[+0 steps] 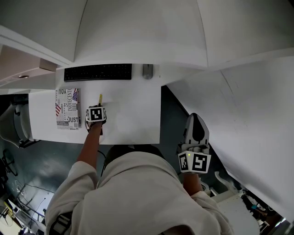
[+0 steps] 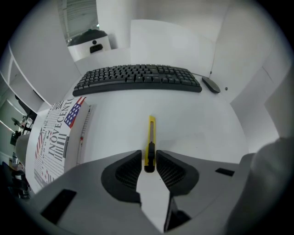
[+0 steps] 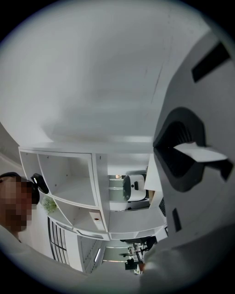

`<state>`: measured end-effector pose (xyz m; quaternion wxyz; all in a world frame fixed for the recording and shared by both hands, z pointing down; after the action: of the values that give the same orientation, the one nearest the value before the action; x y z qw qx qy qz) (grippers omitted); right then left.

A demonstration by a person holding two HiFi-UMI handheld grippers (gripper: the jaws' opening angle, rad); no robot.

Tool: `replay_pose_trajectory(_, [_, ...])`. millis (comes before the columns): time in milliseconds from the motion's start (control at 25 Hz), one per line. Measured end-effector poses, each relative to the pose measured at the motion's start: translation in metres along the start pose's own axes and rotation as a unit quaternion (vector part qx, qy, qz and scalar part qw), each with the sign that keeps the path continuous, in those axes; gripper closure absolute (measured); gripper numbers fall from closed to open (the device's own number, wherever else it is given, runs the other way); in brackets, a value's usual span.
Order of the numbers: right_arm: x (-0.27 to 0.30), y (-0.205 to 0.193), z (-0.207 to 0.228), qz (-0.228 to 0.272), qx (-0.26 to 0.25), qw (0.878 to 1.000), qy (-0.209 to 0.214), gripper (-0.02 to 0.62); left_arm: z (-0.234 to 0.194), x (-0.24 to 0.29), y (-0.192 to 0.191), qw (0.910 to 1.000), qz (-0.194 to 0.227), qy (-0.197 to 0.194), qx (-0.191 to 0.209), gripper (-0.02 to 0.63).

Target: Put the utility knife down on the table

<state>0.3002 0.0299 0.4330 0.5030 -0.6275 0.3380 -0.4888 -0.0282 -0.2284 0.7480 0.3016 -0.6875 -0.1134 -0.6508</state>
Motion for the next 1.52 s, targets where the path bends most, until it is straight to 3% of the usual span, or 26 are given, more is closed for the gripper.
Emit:
replay_pose_trajectory(80, [0.001, 0.001, -0.003, 0.002, -0.001, 1.0, 0.004, 0.592, -0.001, -0.002, -0.001, 1.0, 0.001, -0.007, -0.002, 0.478])
replay_pose_trajectory(280, [0.002, 0.007, -0.016, 0.011, -0.004, 1.0, 0.019, 0.592, -0.005, -0.022, -0.005, 0.9995, 0.026, -0.017, 0.001, 0.476])
replay_pose_trajectory(560, [0.01, 0.021, -0.043, 0.039, -0.012, 0.998, 0.058, 0.592, -0.025, -0.073, 0.002, 0.9924, 0.121, -0.023, -0.005, 0.486])
replay_pose_trajectory(800, [0.012, 0.03, -0.069, 0.054, -0.017, 0.994, 0.092, 0.592, -0.042, -0.127, 0.007, 0.9781, 0.206, -0.026, -0.013, 0.499])
replay_pose_trajectory(960, [0.014, 0.037, -0.084, 0.065, -0.021, 0.991, 0.116, 0.592, -0.052, -0.169, 0.008, 0.9604, 0.276, -0.027, -0.023, 0.508])
replay_pose_trajectory(1200, [0.017, 0.046, -0.109, 0.082, -0.032, 0.984, 0.154, 0.592, -0.066, -0.238, 0.002, 0.9237, 0.381, -0.014, -0.038, 0.534])
replay_pose_trajectory(1520, [0.014, 0.058, -0.141, 0.104, -0.042, 0.974, 0.197, 0.592, -0.087, -0.313, -0.023, 0.883, 0.466, 0.027, -0.054, 0.545])
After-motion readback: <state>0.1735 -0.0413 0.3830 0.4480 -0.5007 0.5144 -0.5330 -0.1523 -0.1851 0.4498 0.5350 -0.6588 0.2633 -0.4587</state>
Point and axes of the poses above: the fingertips, and each gripper's own axes: x forward along the fingers, z to its right, y out of its top, the point moved 8 cm from there along -x, backward along the fingers, and after that the axes turned 4 degrees about y, right-handed, at the moved point
